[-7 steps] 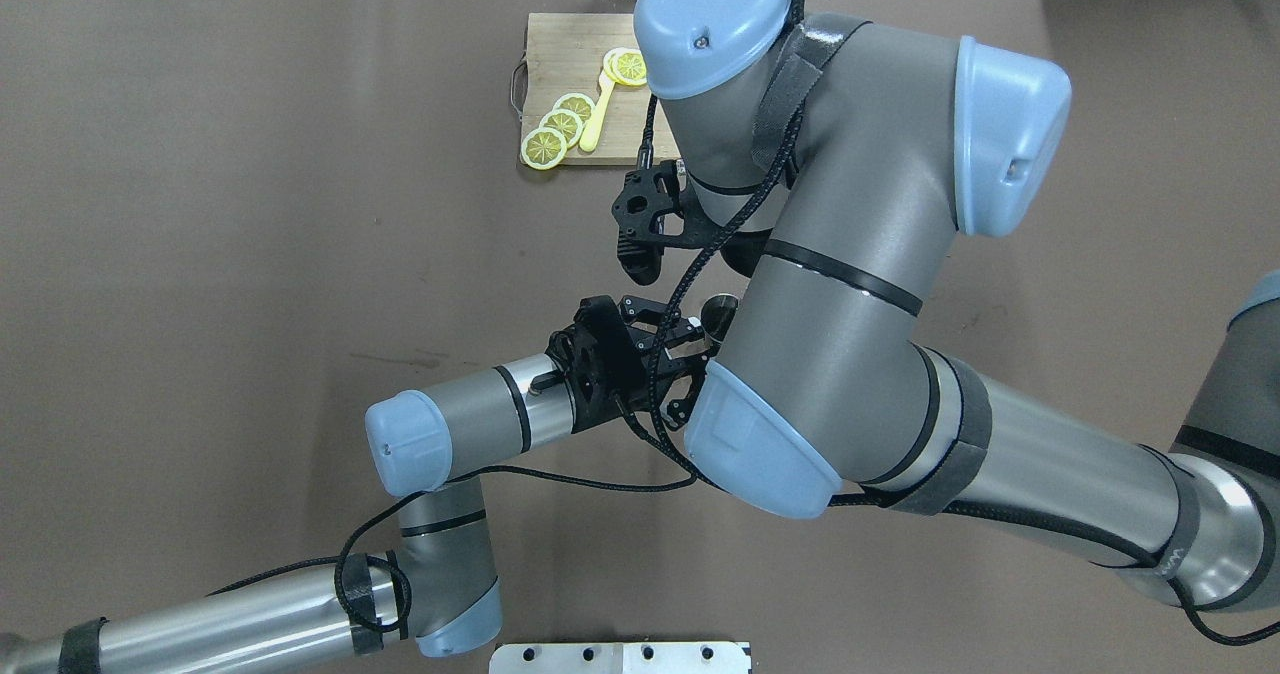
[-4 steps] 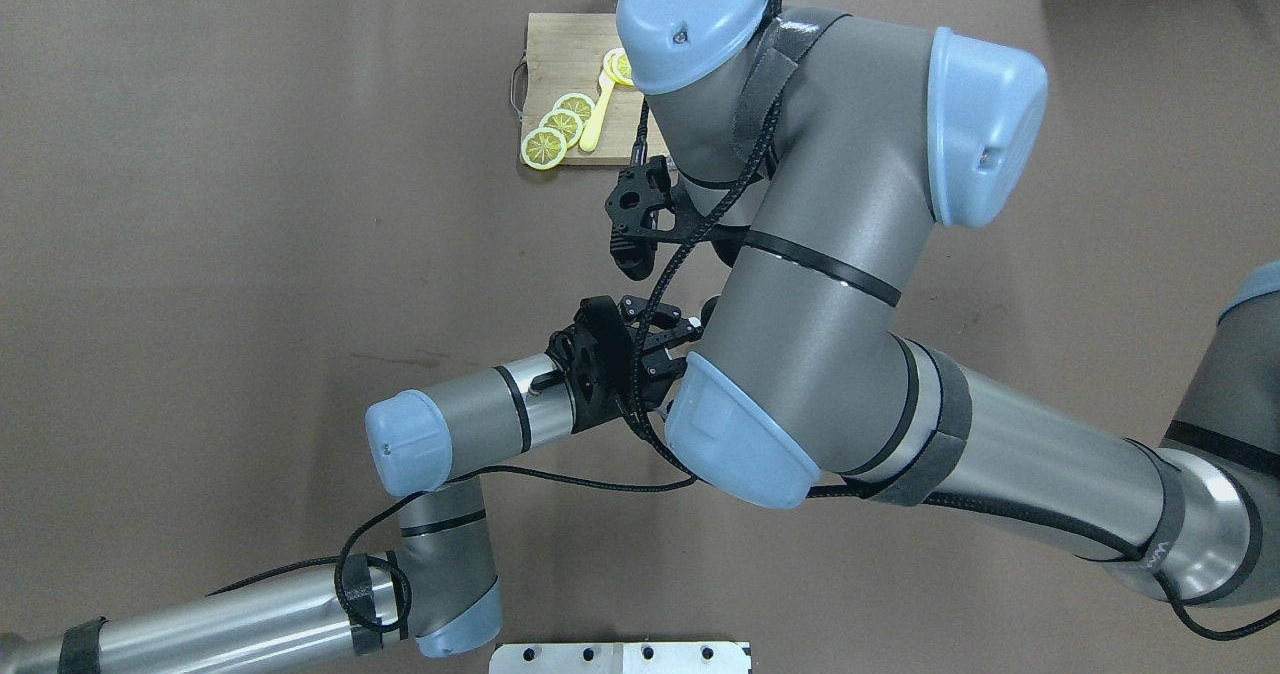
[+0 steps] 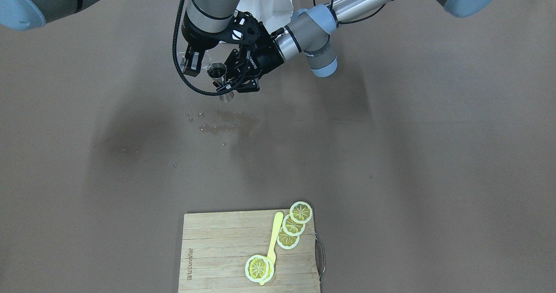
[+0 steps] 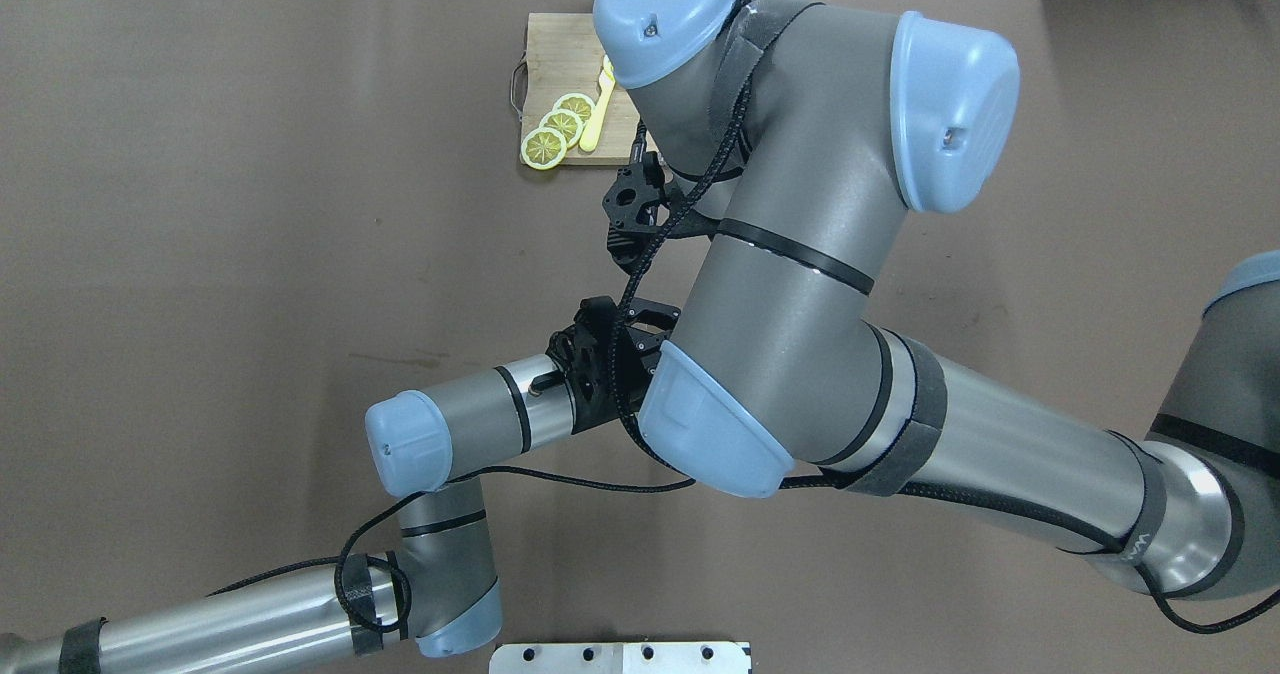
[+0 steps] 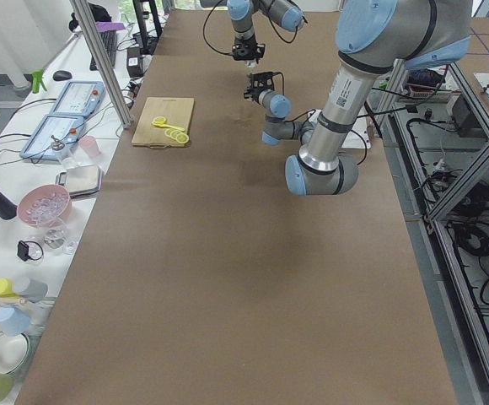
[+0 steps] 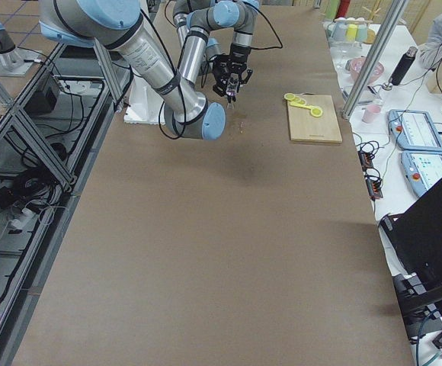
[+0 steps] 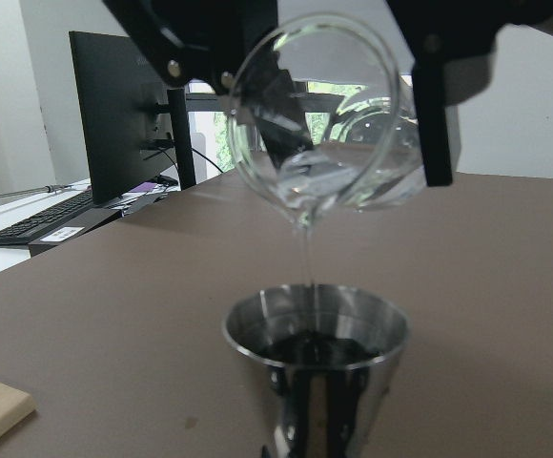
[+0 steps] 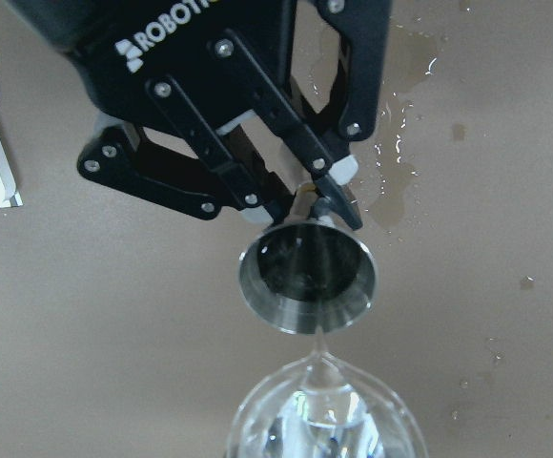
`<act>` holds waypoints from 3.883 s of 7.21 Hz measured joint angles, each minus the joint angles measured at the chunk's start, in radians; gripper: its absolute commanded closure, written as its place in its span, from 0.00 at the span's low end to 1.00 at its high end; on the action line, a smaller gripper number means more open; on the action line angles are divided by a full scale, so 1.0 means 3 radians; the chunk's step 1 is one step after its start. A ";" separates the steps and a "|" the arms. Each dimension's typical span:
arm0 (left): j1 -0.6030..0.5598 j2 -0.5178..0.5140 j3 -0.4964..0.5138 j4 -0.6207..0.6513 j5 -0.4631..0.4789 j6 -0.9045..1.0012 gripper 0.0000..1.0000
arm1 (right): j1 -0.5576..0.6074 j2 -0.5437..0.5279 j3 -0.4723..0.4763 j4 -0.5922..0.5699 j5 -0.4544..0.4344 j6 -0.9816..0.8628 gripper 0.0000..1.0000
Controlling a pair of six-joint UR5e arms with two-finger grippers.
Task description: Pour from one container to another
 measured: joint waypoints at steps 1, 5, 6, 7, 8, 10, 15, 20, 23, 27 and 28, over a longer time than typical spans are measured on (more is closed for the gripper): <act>-0.0001 0.0000 0.0000 0.0000 0.0000 0.0000 1.00 | 0.0000 0.0002 -0.0002 -0.0015 -0.0001 0.0001 1.00; -0.0001 0.0000 0.0000 0.0000 0.0001 0.0000 1.00 | -0.0009 0.0016 -0.0010 -0.0019 0.0009 0.0022 1.00; -0.0001 0.0000 0.0000 0.0000 0.0003 0.0000 1.00 | -0.0005 0.0024 -0.0001 -0.0013 0.0025 0.0031 1.00; -0.0001 0.0000 0.0000 0.0000 0.0004 0.0000 1.00 | -0.0001 0.0032 0.0018 -0.0002 0.0049 0.0039 1.00; -0.0001 0.0001 0.0000 0.0000 0.0005 0.0000 1.00 | 0.0002 0.0036 0.0040 0.0018 0.0083 0.0046 1.00; -0.0001 0.0004 0.0000 0.0000 0.0005 0.0000 1.00 | 0.0008 0.0038 0.0085 0.0088 0.0149 0.0051 1.00; -0.0001 0.0005 -0.0002 0.0000 0.0005 0.0000 1.00 | 0.0082 -0.0188 0.0511 0.0327 0.0274 0.0061 1.00; -0.0121 0.0089 -0.0017 -0.0027 -0.0001 0.0000 1.00 | 0.0724 -0.1175 0.0821 0.1675 0.0914 0.0052 1.00; -0.0349 0.0251 -0.0122 -0.0036 -0.0014 -0.0004 1.00 | 0.1285 -0.1455 0.0255 0.2746 0.1619 0.0046 1.00; -0.0793 0.0786 -0.0610 -0.0036 -0.0035 -0.0032 1.00 | 0.1559 -0.1490 -0.0449 0.4095 0.2082 0.0198 1.00; -0.0820 0.0910 -0.0681 -0.0068 -0.0034 -0.0037 1.00 | 0.1567 -0.1493 -0.0615 0.4490 0.2117 0.0390 1.00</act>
